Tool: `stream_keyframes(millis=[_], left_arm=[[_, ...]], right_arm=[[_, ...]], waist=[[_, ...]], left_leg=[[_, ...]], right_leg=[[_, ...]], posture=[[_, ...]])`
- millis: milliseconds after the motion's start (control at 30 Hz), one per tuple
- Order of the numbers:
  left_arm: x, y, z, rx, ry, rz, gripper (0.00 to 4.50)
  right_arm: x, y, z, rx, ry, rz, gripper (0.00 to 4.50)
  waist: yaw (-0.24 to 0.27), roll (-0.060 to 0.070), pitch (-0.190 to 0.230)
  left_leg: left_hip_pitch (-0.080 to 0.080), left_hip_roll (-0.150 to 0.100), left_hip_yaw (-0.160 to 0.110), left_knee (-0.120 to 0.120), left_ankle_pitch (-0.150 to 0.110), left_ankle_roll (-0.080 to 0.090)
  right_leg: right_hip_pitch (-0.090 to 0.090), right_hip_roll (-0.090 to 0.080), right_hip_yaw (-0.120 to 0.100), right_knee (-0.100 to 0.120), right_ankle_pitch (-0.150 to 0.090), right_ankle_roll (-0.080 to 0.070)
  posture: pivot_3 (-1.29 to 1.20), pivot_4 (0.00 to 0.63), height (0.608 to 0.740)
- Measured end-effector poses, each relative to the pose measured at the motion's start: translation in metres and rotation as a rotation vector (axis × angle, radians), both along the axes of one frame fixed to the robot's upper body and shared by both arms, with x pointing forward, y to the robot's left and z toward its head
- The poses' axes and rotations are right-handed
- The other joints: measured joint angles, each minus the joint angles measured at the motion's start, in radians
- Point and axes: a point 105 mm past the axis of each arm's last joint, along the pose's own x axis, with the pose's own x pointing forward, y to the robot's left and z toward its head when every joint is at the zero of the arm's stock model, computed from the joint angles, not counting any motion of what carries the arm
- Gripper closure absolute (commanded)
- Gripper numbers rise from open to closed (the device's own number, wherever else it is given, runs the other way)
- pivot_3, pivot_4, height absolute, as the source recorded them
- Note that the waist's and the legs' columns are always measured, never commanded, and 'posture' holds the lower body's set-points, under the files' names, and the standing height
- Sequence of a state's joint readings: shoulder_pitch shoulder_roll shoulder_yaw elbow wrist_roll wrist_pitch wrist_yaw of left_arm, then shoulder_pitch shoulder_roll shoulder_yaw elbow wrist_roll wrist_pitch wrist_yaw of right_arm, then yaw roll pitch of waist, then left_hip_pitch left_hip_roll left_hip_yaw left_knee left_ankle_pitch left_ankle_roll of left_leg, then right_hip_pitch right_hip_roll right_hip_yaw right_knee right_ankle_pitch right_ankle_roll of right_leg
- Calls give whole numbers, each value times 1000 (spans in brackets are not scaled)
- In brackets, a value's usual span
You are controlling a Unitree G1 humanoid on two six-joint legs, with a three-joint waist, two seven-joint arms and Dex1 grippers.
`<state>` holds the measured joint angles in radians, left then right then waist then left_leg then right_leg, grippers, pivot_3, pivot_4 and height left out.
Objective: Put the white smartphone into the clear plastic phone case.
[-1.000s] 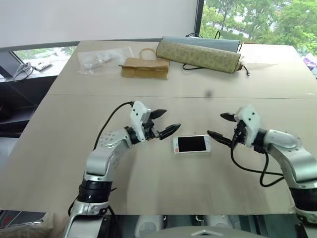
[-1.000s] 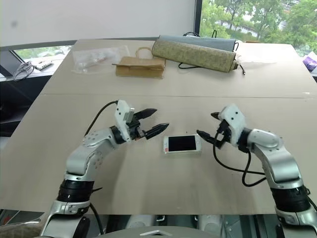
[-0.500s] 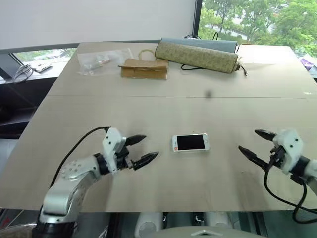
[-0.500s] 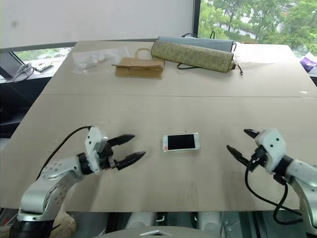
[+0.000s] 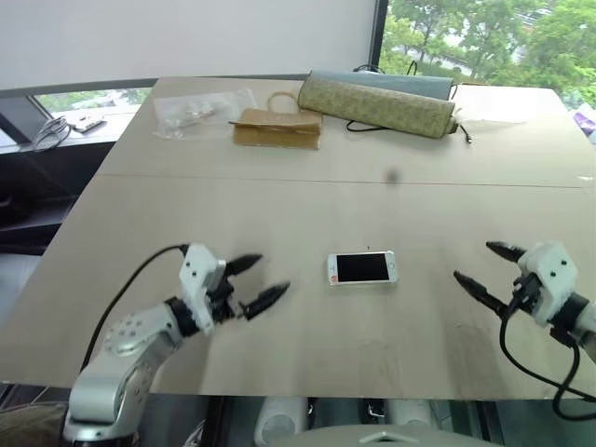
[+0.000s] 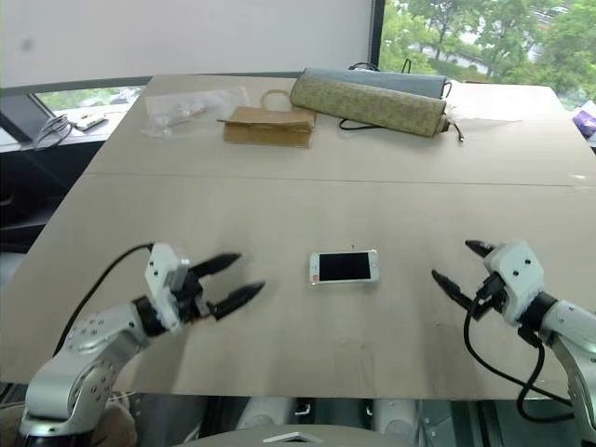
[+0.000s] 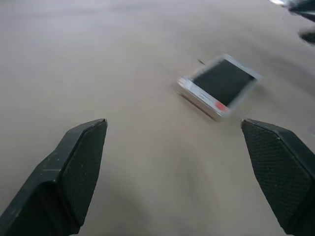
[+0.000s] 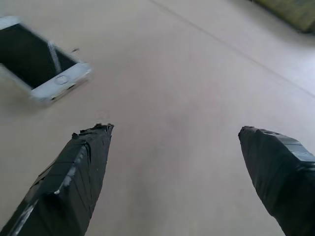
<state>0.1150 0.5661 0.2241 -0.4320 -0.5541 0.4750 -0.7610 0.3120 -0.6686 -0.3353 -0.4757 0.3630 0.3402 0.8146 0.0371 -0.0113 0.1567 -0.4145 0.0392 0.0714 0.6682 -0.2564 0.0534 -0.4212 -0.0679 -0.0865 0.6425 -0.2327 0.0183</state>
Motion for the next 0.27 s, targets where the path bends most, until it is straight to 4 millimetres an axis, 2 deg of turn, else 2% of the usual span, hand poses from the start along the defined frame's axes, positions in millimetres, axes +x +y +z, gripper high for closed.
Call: stream_keyframes(millis=[100, 267], left_arm=[[6, 8, 7, 25, -13, 16, 0], [7, 13, 5, 31, 19, -21, 0]], right_arm=[[-13, 2, -9, 26, 59, 37, 61], [-19, 2, -6, 31, 41, 55, 61]], waist=[[-5, 0, 0], [-11, 0, 0]], left_leg=[[0, 0, 3, 0, 0, 0], [1, 0, 2, 0, 0, 0]], right_leg=[[0, 0, 3, 0, 0, 1], [0, 1, 2, 0, 0, 0]], posture=[[0, 150, 740], [0, 150, 740]])
